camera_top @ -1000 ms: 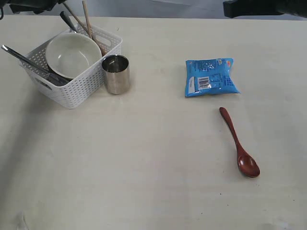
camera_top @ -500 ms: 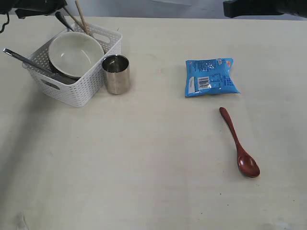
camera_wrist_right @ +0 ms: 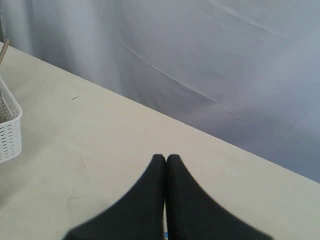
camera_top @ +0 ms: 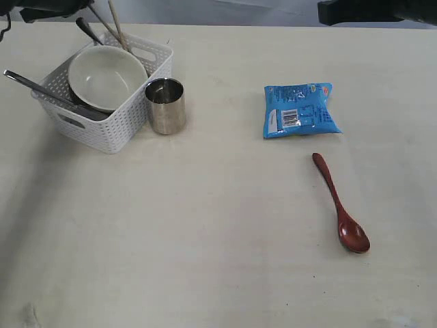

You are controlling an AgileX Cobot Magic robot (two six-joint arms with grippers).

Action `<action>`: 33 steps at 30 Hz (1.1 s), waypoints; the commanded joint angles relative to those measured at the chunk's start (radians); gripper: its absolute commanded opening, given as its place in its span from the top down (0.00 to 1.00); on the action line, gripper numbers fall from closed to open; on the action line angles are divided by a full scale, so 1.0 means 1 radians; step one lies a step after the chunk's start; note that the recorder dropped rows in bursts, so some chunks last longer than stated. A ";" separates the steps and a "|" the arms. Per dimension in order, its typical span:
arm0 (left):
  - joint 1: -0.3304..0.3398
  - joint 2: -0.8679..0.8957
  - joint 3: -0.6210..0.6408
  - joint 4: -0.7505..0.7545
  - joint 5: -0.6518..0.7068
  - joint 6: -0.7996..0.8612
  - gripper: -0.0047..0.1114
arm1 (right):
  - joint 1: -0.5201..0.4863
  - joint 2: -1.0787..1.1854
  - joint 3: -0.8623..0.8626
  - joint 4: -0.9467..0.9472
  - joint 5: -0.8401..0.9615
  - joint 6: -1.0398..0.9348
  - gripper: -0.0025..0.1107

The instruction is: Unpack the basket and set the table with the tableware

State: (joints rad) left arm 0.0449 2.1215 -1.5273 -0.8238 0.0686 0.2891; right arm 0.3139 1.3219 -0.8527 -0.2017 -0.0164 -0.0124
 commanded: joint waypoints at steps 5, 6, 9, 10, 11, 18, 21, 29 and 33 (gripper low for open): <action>0.001 -0.066 0.001 0.031 0.040 0.047 0.96 | -0.006 -0.010 0.004 -0.004 -0.001 0.001 0.98; 0.001 -0.072 0.001 0.031 0.043 0.047 0.96 | -0.006 -0.010 0.004 -0.004 -0.001 0.001 0.98; 0.001 -0.084 0.001 0.031 0.057 0.063 0.96 | -0.006 -0.010 0.004 -0.004 -0.001 0.001 0.98; 0.001 -0.088 0.001 0.031 0.064 0.067 0.96 | -0.006 -0.010 0.004 -0.004 -0.001 0.001 0.98; 0.001 -0.090 0.001 0.031 0.069 0.073 0.96 | -0.006 -0.010 0.004 -0.004 -0.001 0.001 0.98; 0.001 -0.103 0.001 0.031 0.099 0.081 0.96 | -0.006 -0.010 0.004 -0.004 -0.001 0.001 0.98; 0.001 -0.120 0.001 0.033 0.108 0.088 0.96 | -0.006 -0.010 0.004 -0.004 -0.001 0.001 0.98; 0.001 -0.193 0.001 0.033 0.176 0.187 0.96 | -0.006 -0.010 0.004 -0.004 -0.001 0.001 0.98; 0.001 -0.224 0.001 0.033 0.228 0.215 0.96 | -0.006 -0.010 0.004 -0.004 -0.001 0.001 0.98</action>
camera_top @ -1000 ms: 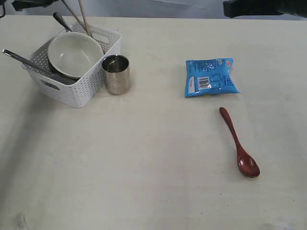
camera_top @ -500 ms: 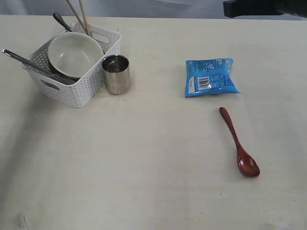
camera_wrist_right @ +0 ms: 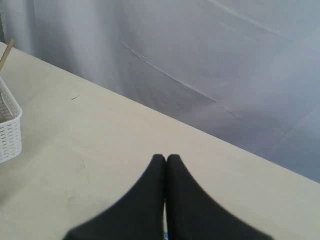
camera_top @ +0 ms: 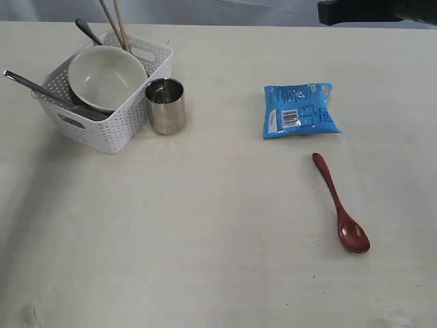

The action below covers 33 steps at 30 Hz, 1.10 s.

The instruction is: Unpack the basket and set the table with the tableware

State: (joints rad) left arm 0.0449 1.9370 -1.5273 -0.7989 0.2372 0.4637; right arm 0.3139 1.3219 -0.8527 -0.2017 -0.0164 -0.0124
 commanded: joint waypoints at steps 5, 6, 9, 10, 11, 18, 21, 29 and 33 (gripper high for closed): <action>0.001 -0.071 0.001 0.012 0.132 0.056 0.96 | -0.006 -0.010 0.004 -0.004 -0.001 0.001 0.98; 0.001 -0.077 0.001 0.012 0.142 0.060 0.96 | -0.006 -0.010 0.004 -0.004 -0.001 0.001 0.98; 0.001 -0.092 0.001 0.012 0.176 0.090 0.96 | -0.006 -0.010 0.004 -0.004 -0.001 0.001 0.98; 0.001 -0.100 0.001 0.013 0.187 0.091 0.96 | -0.006 -0.010 0.004 -0.004 -0.001 0.001 0.98; 0.001 -0.109 0.001 0.014 0.200 0.091 0.96 | -0.006 -0.010 0.004 -0.004 -0.001 0.001 0.98; 0.001 -0.164 0.001 0.016 0.267 0.115 0.96 | -0.006 -0.010 0.004 -0.004 -0.001 0.001 0.98; 0.001 -0.179 0.001 0.016 0.303 0.121 0.96 | -0.006 -0.010 0.004 -0.004 -0.001 0.001 0.98; 0.001 -0.210 0.001 0.016 0.357 0.140 0.96 | -0.006 -0.010 0.004 -0.004 -0.001 0.001 0.98; 0.001 -0.239 0.001 0.016 0.354 0.146 0.96 | -0.006 -0.010 0.004 -0.004 -0.001 0.001 0.98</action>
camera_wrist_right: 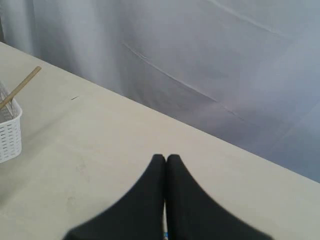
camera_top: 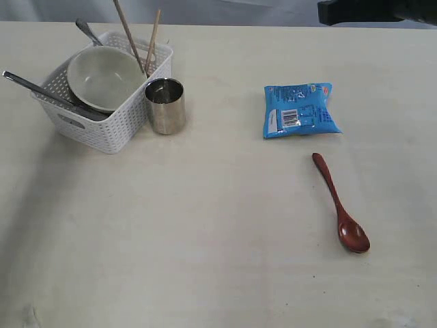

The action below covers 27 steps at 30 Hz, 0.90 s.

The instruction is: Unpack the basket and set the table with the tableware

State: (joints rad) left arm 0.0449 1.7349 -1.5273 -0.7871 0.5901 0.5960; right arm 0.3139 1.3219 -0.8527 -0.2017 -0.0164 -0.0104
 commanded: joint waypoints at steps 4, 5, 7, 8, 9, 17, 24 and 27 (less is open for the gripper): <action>0.001 -0.072 0.001 0.004 0.002 0.014 0.96 | -0.006 -0.010 0.004 -0.004 -0.001 -0.001 0.98; 0.001 -0.080 0.001 0.004 0.008 0.014 0.96 | -0.006 -0.010 0.004 -0.004 -0.001 -0.001 0.98; 0.001 -0.093 0.001 -0.012 0.031 0.016 0.96 | -0.006 -0.010 0.004 -0.004 -0.001 -0.001 0.98; 0.001 -0.095 0.001 -0.014 0.045 0.016 0.96 | -0.006 -0.010 0.004 -0.004 -0.001 -0.001 0.98; -0.005 -0.101 0.001 -0.014 0.052 0.016 0.96 | -0.006 -0.010 0.004 -0.004 -0.001 -0.001 0.98; -0.103 -0.105 0.001 -0.014 0.109 0.034 0.96 | -0.006 -0.010 0.004 -0.004 -0.062 -0.001 0.98; -0.220 -0.105 0.001 -0.014 0.141 0.036 0.96 | -0.006 -0.010 0.004 -0.004 -0.062 -0.001 0.98; -0.264 -0.105 0.001 -0.014 0.162 0.036 0.96 | -0.006 -0.010 0.004 -0.004 -0.062 -0.001 0.98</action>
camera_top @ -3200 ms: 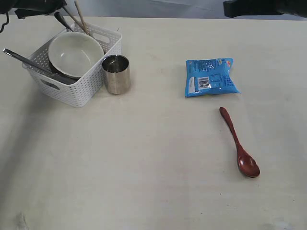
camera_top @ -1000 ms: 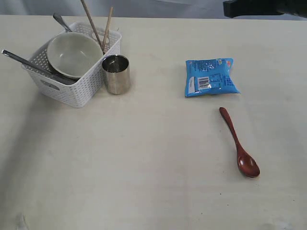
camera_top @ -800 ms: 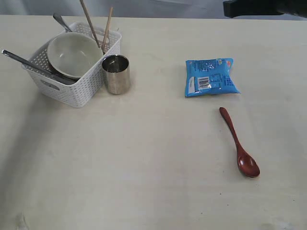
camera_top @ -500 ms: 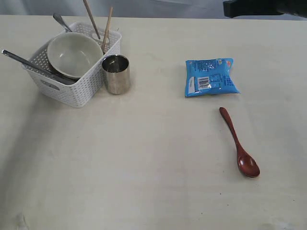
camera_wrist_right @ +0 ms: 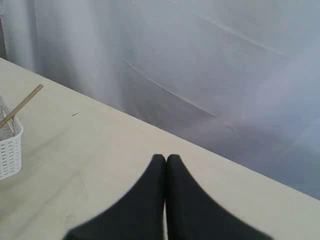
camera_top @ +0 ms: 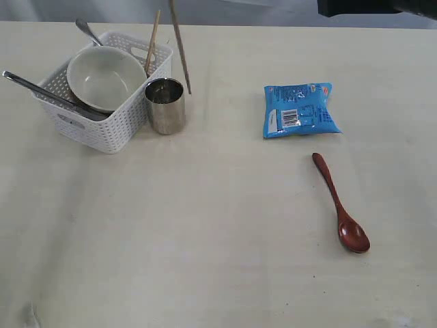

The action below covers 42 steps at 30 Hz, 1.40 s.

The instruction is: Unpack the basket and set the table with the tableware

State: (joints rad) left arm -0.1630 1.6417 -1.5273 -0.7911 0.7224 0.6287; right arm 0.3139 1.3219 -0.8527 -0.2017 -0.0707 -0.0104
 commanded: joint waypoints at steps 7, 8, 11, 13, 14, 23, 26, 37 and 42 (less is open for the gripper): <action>-0.118 -0.012 0.007 -0.010 0.076 -0.005 0.96 | -0.006 -0.010 0.004 -0.004 0.017 0.058 0.98; -0.121 -0.012 0.012 -0.016 0.076 -0.011 0.96 | -0.006 -0.010 0.004 -0.004 0.045 0.085 0.98; -0.121 -0.009 0.050 -0.069 0.076 0.003 0.96 | -0.006 -0.010 0.004 -0.004 0.134 0.150 0.98; -0.121 -0.001 0.068 -0.092 0.074 0.017 0.96 | -0.006 -0.010 0.004 -0.004 0.193 0.150 0.98; -0.121 0.007 0.077 -0.110 0.074 0.022 0.96 | -0.002 -0.010 0.004 -0.004 0.225 0.150 0.98; -0.121 0.132 0.089 -0.396 0.144 0.198 0.96 | 0.190 -0.010 0.004 -0.004 0.309 0.111 0.74; -0.121 0.160 0.089 -0.401 0.144 0.200 0.96 | 0.244 -0.010 0.004 -0.004 0.320 0.109 0.51; -0.121 0.169 0.089 -0.453 0.133 0.247 0.96 | 0.298 -0.010 0.004 0.071 0.304 0.126 0.39; -0.121 0.169 0.089 -0.474 0.139 0.252 0.96 | 0.298 -0.010 0.011 0.093 0.304 0.126 0.39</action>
State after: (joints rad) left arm -0.2778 1.8150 -1.4436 -1.2356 0.8592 0.8685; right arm 0.6106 1.3219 -0.8519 -0.1235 0.2435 0.1135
